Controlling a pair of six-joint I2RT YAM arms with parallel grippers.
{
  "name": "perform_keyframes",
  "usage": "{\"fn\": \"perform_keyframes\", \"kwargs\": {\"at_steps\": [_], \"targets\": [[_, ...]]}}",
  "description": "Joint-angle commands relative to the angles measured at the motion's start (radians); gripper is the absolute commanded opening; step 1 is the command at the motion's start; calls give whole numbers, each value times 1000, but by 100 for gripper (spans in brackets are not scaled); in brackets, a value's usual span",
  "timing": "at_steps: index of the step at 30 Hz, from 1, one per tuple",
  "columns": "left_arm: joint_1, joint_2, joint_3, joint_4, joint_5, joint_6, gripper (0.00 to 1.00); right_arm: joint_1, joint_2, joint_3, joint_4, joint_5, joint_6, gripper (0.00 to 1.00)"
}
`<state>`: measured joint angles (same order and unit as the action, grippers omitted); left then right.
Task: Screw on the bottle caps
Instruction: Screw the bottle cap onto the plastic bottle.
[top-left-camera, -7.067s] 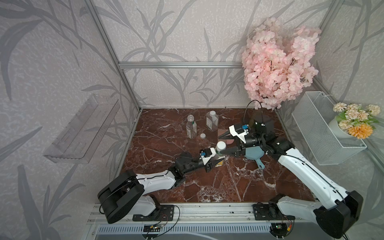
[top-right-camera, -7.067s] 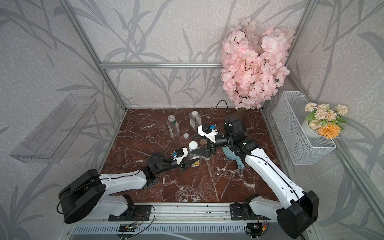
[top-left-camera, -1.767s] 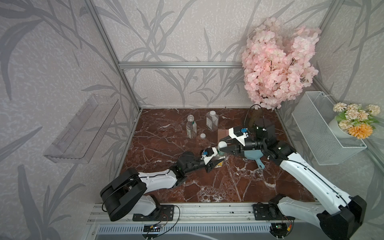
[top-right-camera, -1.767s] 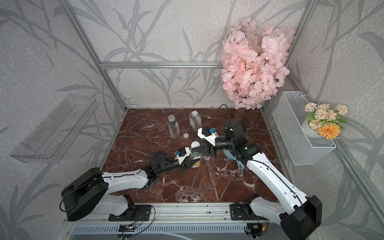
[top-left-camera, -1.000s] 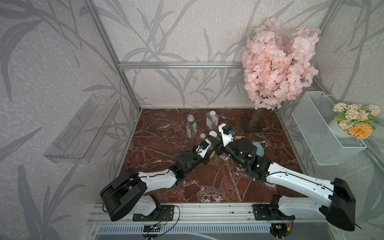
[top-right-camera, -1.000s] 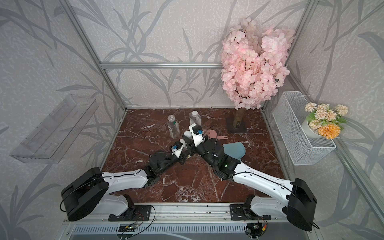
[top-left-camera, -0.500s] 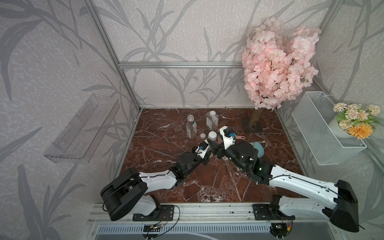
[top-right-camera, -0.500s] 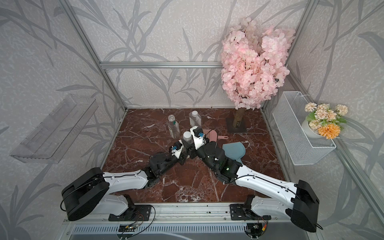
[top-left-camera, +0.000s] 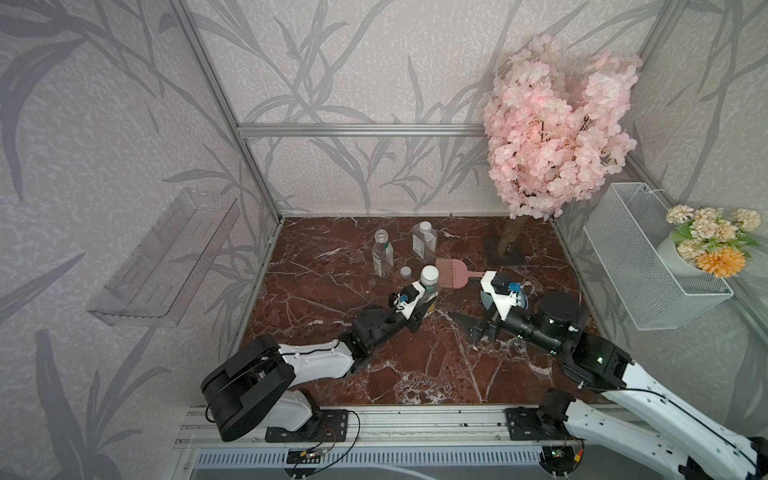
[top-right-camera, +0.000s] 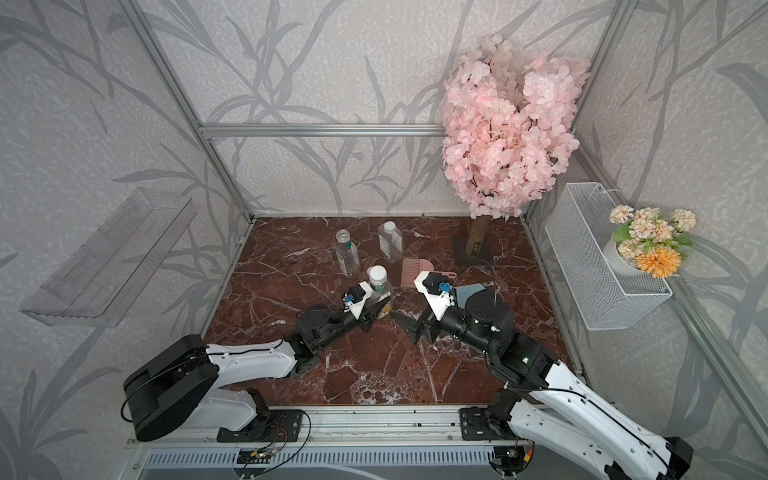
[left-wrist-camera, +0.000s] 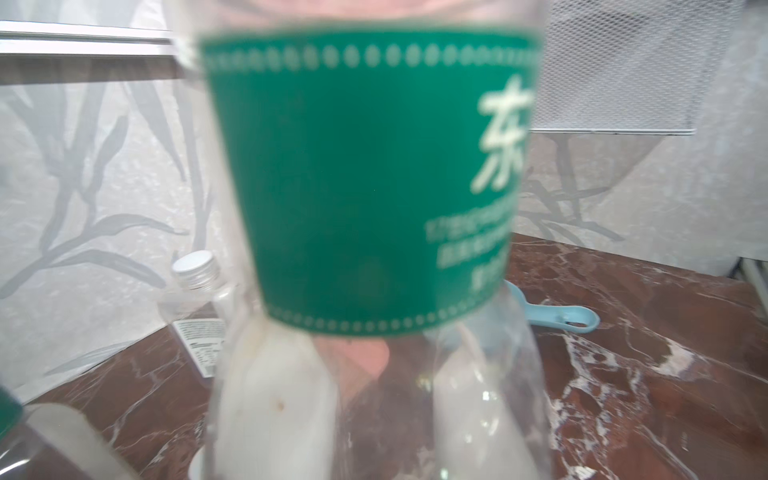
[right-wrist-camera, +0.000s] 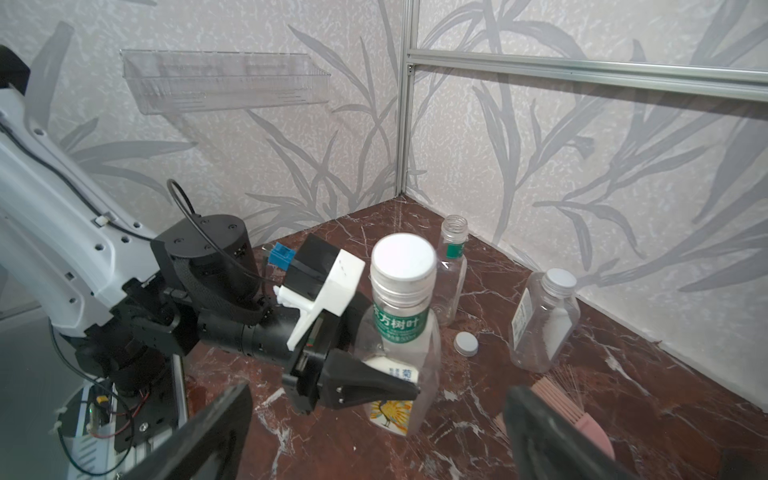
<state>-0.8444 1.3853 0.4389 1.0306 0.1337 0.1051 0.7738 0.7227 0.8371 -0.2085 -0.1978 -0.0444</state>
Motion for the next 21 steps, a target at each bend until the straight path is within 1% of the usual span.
{"fn": "perform_keyframes", "kwargs": {"at_steps": [1, 3, 5, 6, 10, 12, 14, 17, 21], "targets": [[-7, -31, 40, -11, 218, 27, 18, -119, 13, 71, -134, -325, -136, 99], [-8, -38, 46, -27, 294, 27, 19, -194, 35, 97, -143, -465, -185, 98], [-14, -48, 46, -33, 345, 23, 19, -251, 68, 121, -138, -617, -230, 96], [-16, -51, 44, -33, 357, 22, 19, -261, 84, 132, -136, -656, -244, 96], [-24, -70, 43, -49, 386, 21, 19, -263, 165, 174, -133, -728, -332, 94], [-27, -73, 42, -49, 394, 21, 19, -263, 204, 185, -105, -765, -341, 92], [-31, -71, 43, -49, 397, 24, 18, -263, 247, 204, -91, -802, -341, 89], [-36, -71, 41, -49, 391, 28, 18, -261, 288, 227, -89, -826, -342, 82], [-38, -74, 39, -48, 386, 33, 19, -260, 308, 233, -74, -858, -342, 75]]}}
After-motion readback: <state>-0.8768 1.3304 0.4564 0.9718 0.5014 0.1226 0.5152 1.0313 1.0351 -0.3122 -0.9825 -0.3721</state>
